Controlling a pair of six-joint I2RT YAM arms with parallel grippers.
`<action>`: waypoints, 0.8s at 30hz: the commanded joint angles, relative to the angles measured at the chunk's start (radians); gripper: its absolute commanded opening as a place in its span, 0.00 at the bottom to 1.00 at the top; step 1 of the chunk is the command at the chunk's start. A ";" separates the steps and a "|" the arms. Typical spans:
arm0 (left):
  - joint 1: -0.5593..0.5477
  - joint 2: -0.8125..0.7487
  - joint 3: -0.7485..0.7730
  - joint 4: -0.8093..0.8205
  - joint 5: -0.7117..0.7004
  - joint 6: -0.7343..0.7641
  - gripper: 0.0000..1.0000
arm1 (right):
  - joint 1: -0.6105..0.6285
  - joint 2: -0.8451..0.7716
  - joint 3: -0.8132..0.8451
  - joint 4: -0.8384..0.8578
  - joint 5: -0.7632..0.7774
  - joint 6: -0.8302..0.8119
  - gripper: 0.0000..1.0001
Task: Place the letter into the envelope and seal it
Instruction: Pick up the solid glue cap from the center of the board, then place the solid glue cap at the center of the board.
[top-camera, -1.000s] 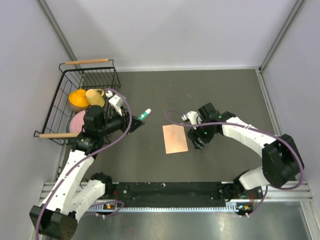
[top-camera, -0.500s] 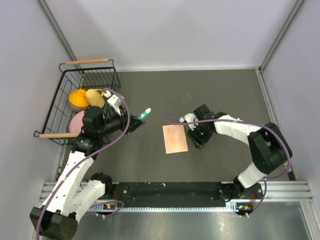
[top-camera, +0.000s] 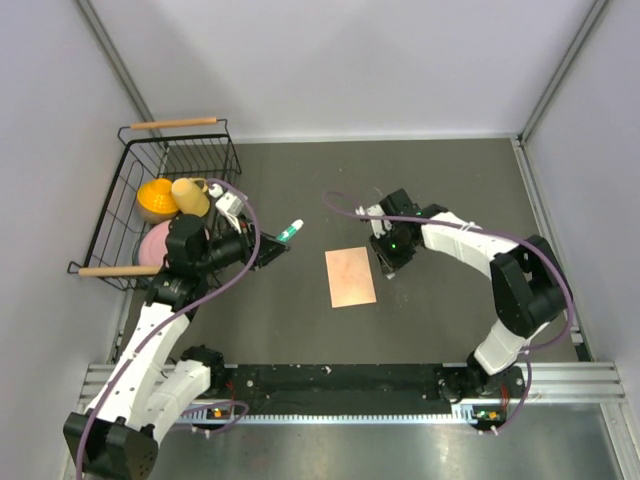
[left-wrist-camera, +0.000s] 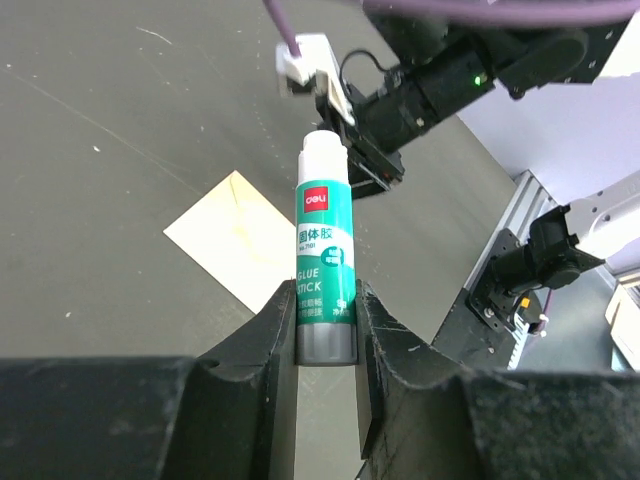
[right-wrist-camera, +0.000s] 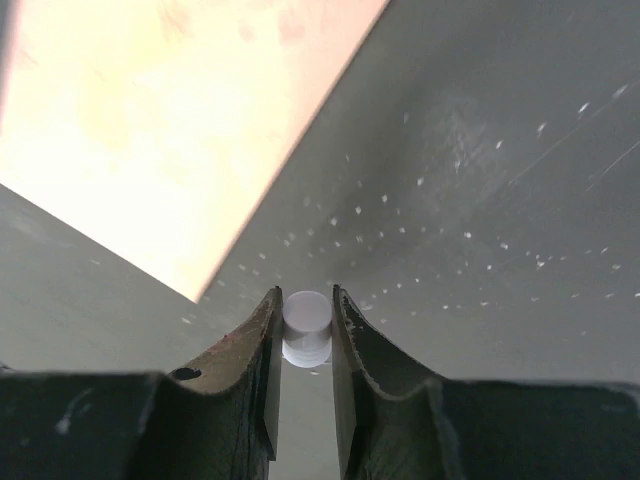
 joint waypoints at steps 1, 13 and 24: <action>0.010 0.004 -0.030 0.094 0.066 -0.035 0.00 | -0.011 -0.036 0.126 -0.043 -0.085 0.204 0.15; -0.019 0.038 -0.089 0.339 0.135 -0.018 0.00 | -0.212 -0.175 0.312 0.254 -0.582 0.653 0.19; -0.352 0.125 0.093 0.413 -0.378 0.147 0.00 | -0.240 -0.223 0.176 0.928 -0.622 1.394 0.19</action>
